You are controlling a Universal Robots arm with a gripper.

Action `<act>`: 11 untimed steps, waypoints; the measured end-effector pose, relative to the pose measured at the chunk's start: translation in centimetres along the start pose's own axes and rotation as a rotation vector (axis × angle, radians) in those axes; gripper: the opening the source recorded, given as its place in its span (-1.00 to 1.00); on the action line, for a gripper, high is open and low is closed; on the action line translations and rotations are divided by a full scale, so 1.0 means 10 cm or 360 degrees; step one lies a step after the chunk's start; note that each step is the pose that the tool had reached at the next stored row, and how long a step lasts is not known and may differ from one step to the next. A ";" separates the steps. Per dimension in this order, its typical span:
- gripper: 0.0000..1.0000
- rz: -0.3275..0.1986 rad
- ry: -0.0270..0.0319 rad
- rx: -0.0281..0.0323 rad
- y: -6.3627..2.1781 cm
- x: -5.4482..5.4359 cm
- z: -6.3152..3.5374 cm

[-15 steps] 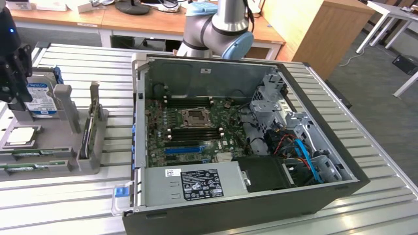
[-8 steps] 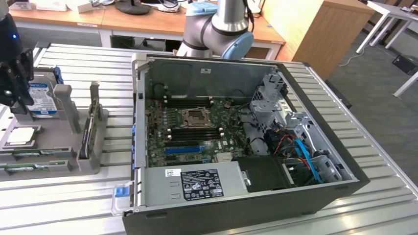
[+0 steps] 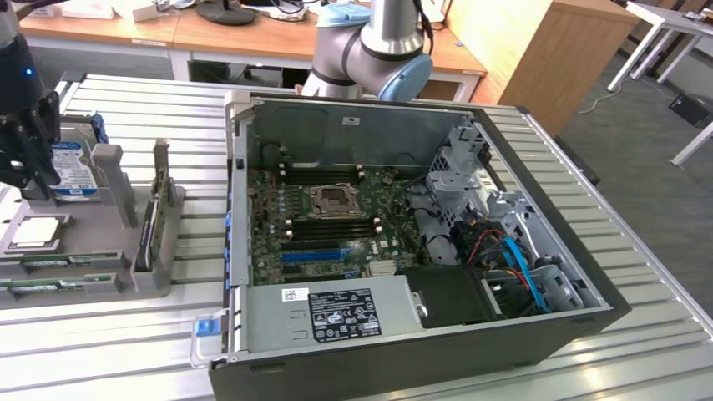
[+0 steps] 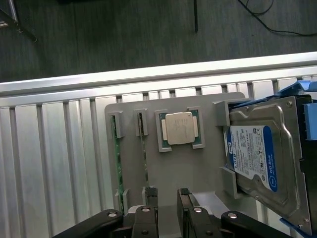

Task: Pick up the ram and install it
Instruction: 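Pick up the ram and move it above insertion slot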

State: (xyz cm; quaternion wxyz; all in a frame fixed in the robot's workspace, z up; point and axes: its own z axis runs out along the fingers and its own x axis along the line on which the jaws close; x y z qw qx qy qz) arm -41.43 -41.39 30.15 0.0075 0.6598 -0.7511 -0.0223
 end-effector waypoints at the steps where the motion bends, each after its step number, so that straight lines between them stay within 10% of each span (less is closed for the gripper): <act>1: -0.40 0.0000 0.00014 0.00001 0.000 0.00 0.008; 11: -0.40 0.0001 0.00138 0.00017 0.002 0.00 0.091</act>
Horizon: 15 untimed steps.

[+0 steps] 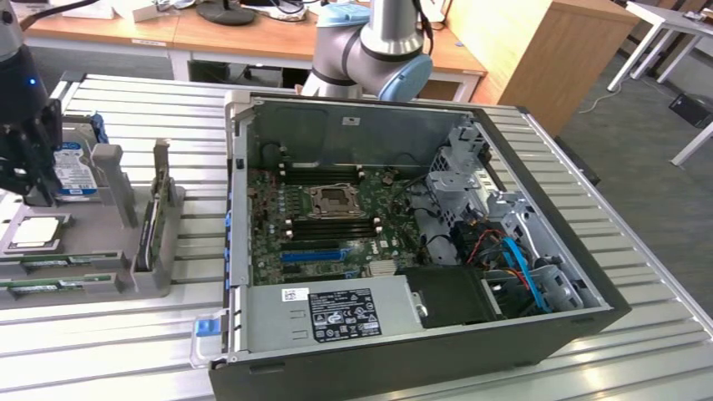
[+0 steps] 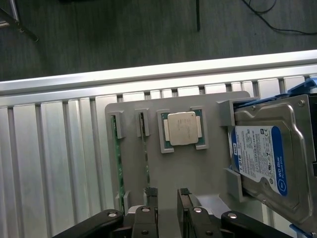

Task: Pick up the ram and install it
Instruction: 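Pick up the ram and move it above insertion slot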

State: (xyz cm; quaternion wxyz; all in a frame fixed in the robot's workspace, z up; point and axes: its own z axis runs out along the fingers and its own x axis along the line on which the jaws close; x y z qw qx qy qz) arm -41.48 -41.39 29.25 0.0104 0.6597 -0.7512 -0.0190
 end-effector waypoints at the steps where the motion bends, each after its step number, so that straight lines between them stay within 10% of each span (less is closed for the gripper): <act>1: -0.40 0.0000 0.00011 0.00002 0.000 0.00 0.007; 15: -0.40 0.0000 0.00076 0.00010 0.010 0.00 0.068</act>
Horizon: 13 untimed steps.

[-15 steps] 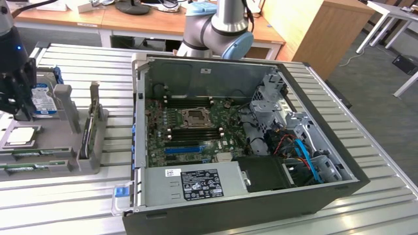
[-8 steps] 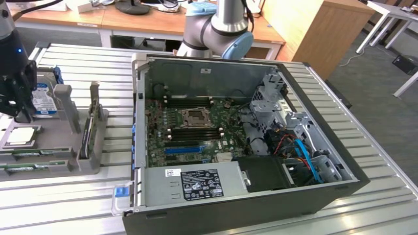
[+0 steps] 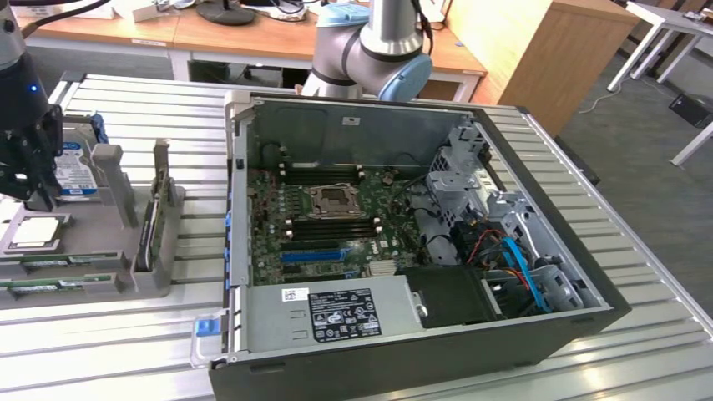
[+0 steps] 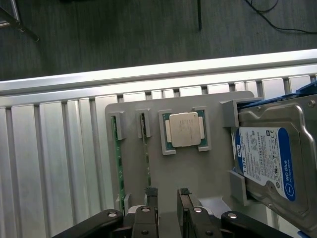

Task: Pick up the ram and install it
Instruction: 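Pick up the ram and move it above insertion slot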

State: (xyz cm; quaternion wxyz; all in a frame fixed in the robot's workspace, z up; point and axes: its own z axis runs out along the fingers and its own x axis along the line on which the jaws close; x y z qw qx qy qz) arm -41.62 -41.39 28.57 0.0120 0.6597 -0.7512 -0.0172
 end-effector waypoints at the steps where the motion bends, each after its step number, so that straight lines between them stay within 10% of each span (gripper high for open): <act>1: -0.40 0.0000 0.00000 0.00000 0.000 0.00 0.000; 13: -0.40 0.0000 0.00000 0.00000 0.029 0.05 0.001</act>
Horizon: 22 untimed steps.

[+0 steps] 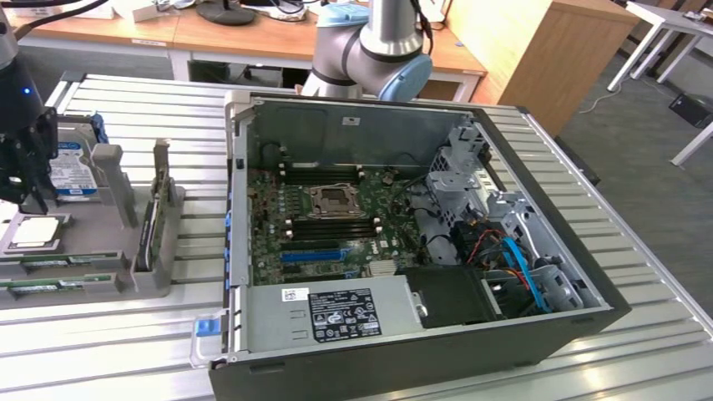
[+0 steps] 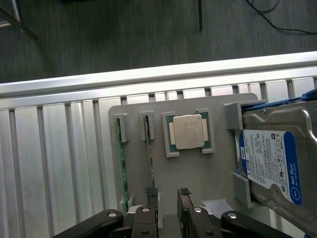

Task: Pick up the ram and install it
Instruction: 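Pick up the ram and move it above insertion slot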

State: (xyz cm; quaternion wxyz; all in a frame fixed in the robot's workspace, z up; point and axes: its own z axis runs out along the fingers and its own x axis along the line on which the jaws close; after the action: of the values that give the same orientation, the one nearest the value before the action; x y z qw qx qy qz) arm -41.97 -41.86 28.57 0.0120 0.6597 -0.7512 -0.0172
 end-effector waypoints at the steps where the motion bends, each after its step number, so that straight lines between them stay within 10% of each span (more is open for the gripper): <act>1: -0.40 0.0000 0.00001 -0.00001 0.000 0.00 0.000; 22: -0.40 0.0000 0.00003 -0.00015 -0.045 0.34 0.021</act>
State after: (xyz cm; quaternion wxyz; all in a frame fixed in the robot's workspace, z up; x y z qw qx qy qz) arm -41.97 -45.30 28.32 0.0123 0.6597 -0.7512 -0.0175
